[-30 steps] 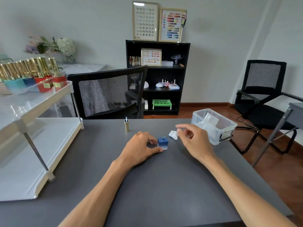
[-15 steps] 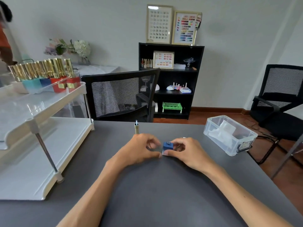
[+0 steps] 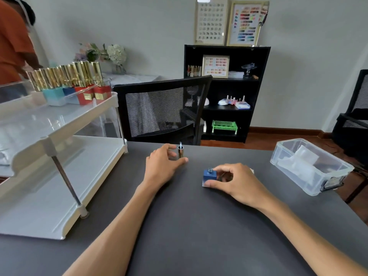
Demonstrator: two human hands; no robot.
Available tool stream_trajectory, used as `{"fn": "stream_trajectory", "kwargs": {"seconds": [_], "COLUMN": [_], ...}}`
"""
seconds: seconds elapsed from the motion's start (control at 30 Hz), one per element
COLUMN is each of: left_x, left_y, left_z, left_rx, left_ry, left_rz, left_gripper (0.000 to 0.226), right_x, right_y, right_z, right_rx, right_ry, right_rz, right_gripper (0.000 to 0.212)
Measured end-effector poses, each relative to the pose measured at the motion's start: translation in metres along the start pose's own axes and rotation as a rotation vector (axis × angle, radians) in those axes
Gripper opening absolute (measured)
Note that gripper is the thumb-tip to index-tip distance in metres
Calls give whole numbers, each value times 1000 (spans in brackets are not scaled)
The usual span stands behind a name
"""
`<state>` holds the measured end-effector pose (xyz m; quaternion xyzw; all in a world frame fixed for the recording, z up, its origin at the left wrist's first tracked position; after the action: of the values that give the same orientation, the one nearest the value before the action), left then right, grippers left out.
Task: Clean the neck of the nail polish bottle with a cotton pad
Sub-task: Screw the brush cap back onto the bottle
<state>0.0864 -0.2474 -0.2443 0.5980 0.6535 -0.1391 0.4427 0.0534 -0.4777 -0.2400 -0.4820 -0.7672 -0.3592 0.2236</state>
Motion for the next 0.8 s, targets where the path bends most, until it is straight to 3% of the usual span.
{"fn": "stream_trajectory", "kwargs": {"seconds": [0.1, 0.27, 0.4, 0.57, 0.67, 0.8], "left_x": [-8, -12, -27, -41, -41, -40], "left_y": [-2, -7, -16, -24, -24, -19], "left_z": [4, 2, -2, 1, -1, -14], "left_rx": [-13, 5, -12, 158, 199, 197], "left_ry": [-9, -71, -41, -82, -97, -281], "left_rz": [37, 70, 314, 594, 596, 406], "left_gripper": [15, 8, 23, 52, 54, 47], "right_x": [3, 6, 5, 3, 3, 1], "right_y": [-1, -2, -5, -7, -6, -6], "right_z": [-1, -3, -3, -5, -6, -6], "right_rx": [8, 23, 24, -16, -11, 1], "right_ry": [1, 36, 43, 49, 52, 76], "right_rz": [-2, -10, -3, 22, 30, 47], "right_gripper": [16, 16, 15, 19, 19, 18]}}
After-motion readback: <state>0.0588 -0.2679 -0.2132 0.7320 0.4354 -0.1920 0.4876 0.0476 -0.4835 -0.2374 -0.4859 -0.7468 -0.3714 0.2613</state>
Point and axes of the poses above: each hand's wrist, its own y-axis towards the middle knuckle, its own z-axis out of the palm, x = y × z, the point moved 3 cm from there along y, towards the middle knuckle, and after that the axes turned 5 degrees about -x, right-handed, at the moved point
